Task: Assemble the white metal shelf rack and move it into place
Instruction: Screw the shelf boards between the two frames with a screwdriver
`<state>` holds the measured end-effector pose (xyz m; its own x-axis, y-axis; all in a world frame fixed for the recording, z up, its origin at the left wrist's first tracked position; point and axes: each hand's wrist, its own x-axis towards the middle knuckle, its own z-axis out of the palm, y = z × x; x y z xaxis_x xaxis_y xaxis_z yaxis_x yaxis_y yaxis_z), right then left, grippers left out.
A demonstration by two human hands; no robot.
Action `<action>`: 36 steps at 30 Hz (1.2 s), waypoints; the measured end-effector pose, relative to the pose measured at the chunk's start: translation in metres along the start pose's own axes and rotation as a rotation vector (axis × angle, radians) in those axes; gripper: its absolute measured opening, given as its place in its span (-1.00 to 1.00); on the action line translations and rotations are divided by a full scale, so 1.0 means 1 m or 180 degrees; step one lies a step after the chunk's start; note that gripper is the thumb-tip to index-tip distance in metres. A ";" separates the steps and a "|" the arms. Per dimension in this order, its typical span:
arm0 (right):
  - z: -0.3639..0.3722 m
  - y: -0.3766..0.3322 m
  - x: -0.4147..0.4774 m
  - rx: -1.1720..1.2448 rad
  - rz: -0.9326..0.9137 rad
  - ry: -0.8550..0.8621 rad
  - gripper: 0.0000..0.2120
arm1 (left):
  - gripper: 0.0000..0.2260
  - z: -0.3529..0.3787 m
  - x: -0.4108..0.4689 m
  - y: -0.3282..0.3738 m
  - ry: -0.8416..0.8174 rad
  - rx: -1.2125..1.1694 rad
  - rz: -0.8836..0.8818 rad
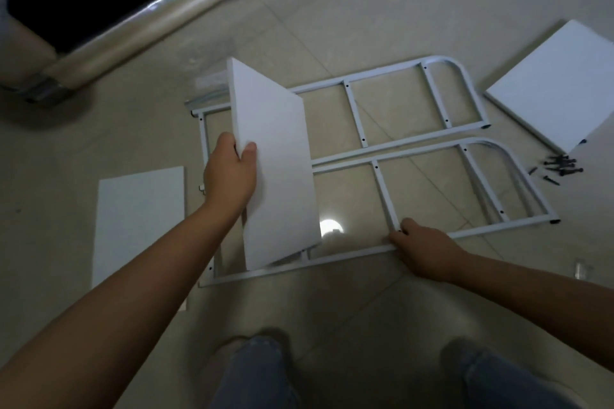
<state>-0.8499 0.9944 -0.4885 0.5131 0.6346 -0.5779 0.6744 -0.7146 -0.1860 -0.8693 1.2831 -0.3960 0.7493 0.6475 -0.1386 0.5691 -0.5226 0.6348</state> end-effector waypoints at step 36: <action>-0.209 0.005 0.001 -0.0624 0.0076 0.1635 -0.46 | -0.60 -0.081 0.104 0.089 -0.0112 -0.1598 -0.0841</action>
<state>-0.7357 1.0527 -0.3239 0.6896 0.7160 -0.1087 0.7204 -0.6935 0.0025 -0.7680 1.3488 -0.2924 0.6190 0.6972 -0.3617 0.5145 -0.0120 0.8574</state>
